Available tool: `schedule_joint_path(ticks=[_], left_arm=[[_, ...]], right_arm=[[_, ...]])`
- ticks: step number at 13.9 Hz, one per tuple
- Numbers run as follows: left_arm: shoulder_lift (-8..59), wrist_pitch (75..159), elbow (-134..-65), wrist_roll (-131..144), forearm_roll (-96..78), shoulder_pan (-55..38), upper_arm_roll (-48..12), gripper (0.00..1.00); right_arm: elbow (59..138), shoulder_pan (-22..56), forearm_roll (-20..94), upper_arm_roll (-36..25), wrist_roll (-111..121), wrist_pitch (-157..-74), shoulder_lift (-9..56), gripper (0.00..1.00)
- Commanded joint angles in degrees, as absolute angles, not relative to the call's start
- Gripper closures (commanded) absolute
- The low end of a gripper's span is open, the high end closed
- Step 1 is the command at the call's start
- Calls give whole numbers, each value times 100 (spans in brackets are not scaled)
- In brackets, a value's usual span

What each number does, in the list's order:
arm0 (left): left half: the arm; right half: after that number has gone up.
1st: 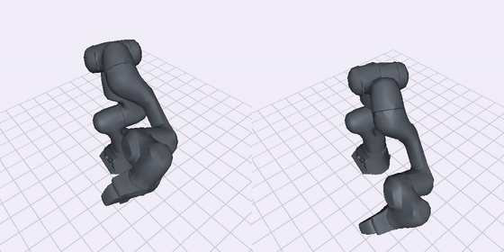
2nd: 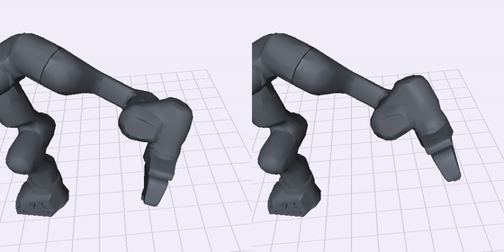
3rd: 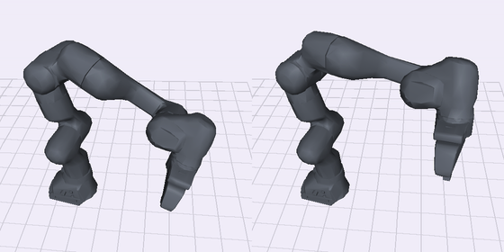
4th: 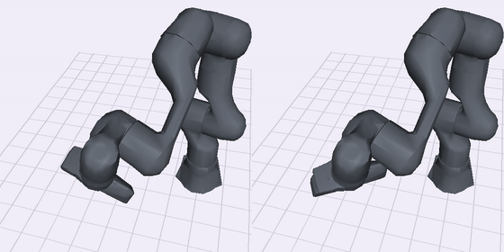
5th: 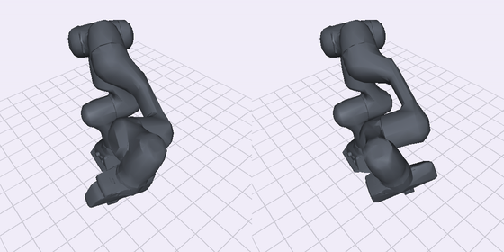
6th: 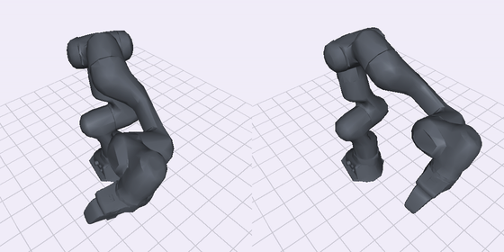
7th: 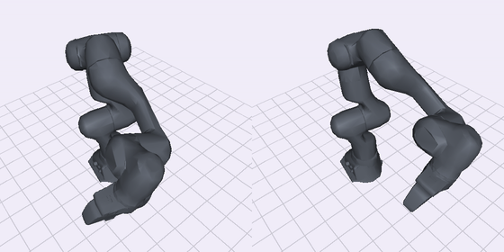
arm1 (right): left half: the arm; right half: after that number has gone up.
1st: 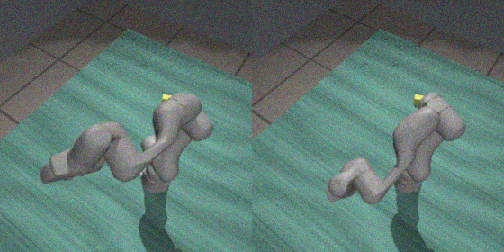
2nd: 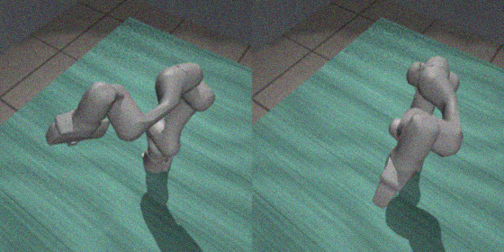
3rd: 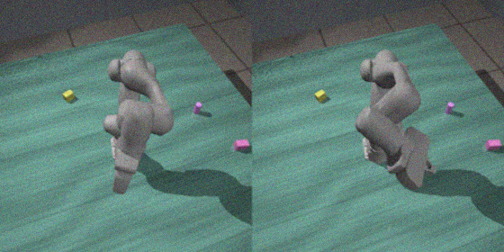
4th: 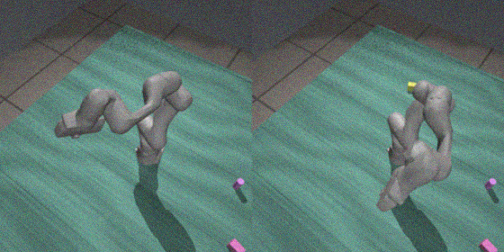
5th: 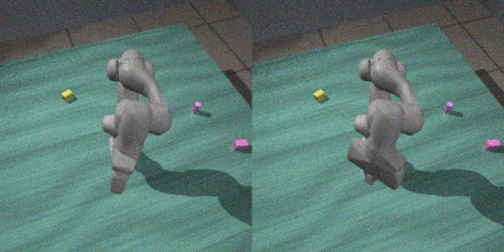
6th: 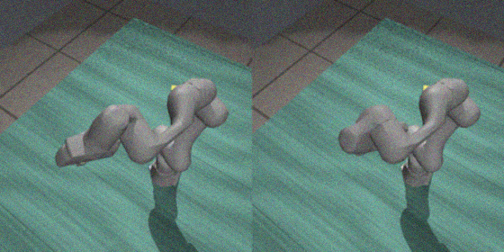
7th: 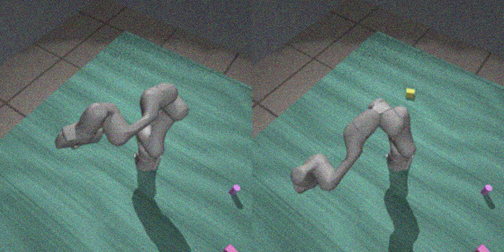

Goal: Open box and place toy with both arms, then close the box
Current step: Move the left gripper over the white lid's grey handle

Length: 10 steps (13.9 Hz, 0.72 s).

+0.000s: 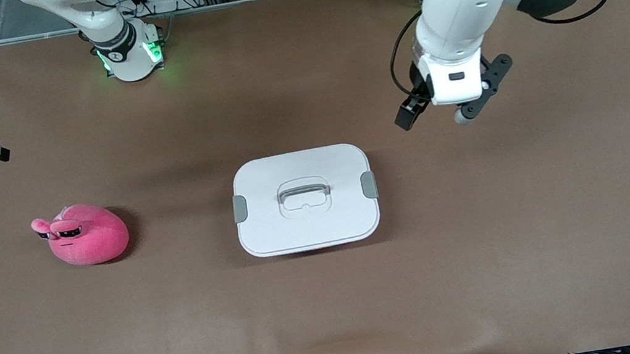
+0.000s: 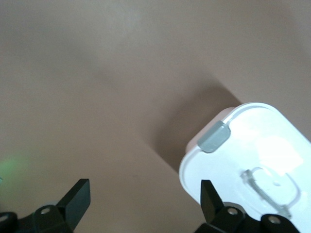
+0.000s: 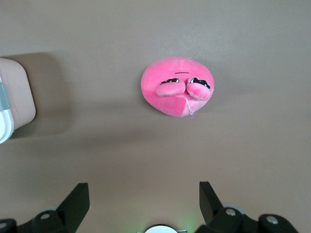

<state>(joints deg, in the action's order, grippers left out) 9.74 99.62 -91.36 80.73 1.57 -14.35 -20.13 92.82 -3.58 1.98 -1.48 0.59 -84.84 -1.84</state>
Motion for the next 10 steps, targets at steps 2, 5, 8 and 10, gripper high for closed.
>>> schedule_joint_path(ticks=[2, 5, 8, 10], left_arm=[[1335, 10300, -8904, 9058, 193, -1678, -2013, 0], [1739, 10406, -8544, 10139, 202, -1924, -2013, 0], [1924, 10774, -8499, 10984, 211, -2083, -2013, 0], [2012, 11037, -8499, 11546, 289, -2284, -2004, 0]], right_arm=[[9290, -422, 281, -114, 0, -8455, -193, 0], [9290, -422, 281, -114, 0, -8464, -185, 0], [9290, -422, 281, -114, 0, -8464, -176, 0], [9290, -422, 281, -114, 0, -8464, -176, 0]])
